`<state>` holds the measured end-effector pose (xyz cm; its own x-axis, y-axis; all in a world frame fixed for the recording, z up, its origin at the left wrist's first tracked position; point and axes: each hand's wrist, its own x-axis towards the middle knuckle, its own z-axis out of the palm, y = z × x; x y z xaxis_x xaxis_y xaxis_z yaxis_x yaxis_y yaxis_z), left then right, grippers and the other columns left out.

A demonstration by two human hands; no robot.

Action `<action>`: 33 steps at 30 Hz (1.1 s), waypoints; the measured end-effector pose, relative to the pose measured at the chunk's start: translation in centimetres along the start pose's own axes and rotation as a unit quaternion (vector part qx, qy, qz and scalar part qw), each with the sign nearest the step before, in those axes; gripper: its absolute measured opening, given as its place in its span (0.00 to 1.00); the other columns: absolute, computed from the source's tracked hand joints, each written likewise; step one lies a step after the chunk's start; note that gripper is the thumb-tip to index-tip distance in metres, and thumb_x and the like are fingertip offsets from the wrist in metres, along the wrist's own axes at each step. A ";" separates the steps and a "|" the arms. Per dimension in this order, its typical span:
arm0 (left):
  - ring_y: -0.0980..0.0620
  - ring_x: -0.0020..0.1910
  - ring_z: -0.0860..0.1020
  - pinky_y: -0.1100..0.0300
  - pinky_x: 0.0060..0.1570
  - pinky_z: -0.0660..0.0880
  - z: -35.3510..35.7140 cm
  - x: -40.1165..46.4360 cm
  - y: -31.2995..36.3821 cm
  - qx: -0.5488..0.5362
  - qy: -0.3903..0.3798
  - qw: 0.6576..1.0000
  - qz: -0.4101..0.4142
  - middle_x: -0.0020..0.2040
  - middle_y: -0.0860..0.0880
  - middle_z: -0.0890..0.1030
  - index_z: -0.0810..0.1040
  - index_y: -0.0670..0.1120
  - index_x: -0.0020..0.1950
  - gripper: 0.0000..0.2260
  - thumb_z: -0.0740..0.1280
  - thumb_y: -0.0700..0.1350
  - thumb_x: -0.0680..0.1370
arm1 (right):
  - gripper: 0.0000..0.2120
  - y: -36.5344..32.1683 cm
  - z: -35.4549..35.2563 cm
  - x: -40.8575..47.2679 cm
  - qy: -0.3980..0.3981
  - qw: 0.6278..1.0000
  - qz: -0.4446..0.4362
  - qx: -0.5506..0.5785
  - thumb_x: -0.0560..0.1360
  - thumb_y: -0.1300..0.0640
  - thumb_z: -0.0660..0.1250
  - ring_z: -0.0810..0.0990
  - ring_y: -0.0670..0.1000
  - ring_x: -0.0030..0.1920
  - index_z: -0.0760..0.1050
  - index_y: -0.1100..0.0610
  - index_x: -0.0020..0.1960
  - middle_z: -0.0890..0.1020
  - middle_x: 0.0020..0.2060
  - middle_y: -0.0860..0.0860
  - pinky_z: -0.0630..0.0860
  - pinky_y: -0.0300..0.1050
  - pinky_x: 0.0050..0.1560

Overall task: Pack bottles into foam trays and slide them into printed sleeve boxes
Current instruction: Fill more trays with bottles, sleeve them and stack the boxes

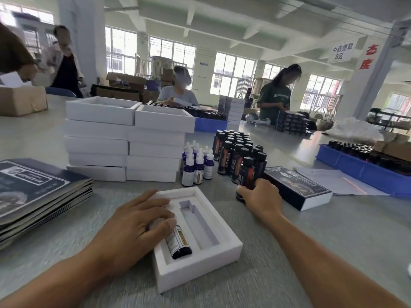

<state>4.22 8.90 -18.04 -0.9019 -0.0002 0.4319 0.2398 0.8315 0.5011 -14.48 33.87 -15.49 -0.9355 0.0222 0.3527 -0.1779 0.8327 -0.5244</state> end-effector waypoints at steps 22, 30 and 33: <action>0.63 0.74 0.54 0.54 0.72 0.57 -0.2 -0.1 0.4 0.018 -0.039 0.998 -0.049 0.69 0.63 0.70 0.78 0.61 0.62 0.25 0.52 0.69 0.73 | 0.27 -5.7 -4.7 -11.8 -0.137 0.945 -0.284 -0.083 0.74 0.28 0.56 0.73 0.39 0.42 0.74 0.40 0.67 0.75 0.44 0.38 0.72 0.40 0.42; 0.64 0.74 0.54 0.56 0.72 0.57 -0.1 -0.2 0.4 0.005 -0.033 0.998 -0.048 0.69 0.63 0.70 0.78 0.61 0.61 0.24 0.54 0.68 0.73 | 0.23 -5.7 -4.2 -11.8 -0.168 0.942 -0.286 -0.058 0.78 0.36 0.60 0.71 0.45 0.62 0.75 0.44 0.68 0.74 0.65 0.44 0.71 0.46 0.61; 0.64 0.74 0.54 0.55 0.73 0.57 -0.2 -0.2 0.4 0.005 -0.035 0.998 -0.049 0.69 0.63 0.70 0.78 0.60 0.62 0.24 0.54 0.67 0.73 | 0.22 -5.6 -3.9 -11.8 -0.187 0.944 -0.271 -0.038 0.78 0.38 0.61 0.72 0.47 0.65 0.75 0.46 0.68 0.73 0.68 0.45 0.71 0.48 0.63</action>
<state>4.53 9.10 -17.81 -0.9437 -0.0444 0.3277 0.1450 0.8350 0.5308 -1.24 31.09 -13.65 -0.7586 -0.6030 0.2466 -0.6515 0.7034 -0.2842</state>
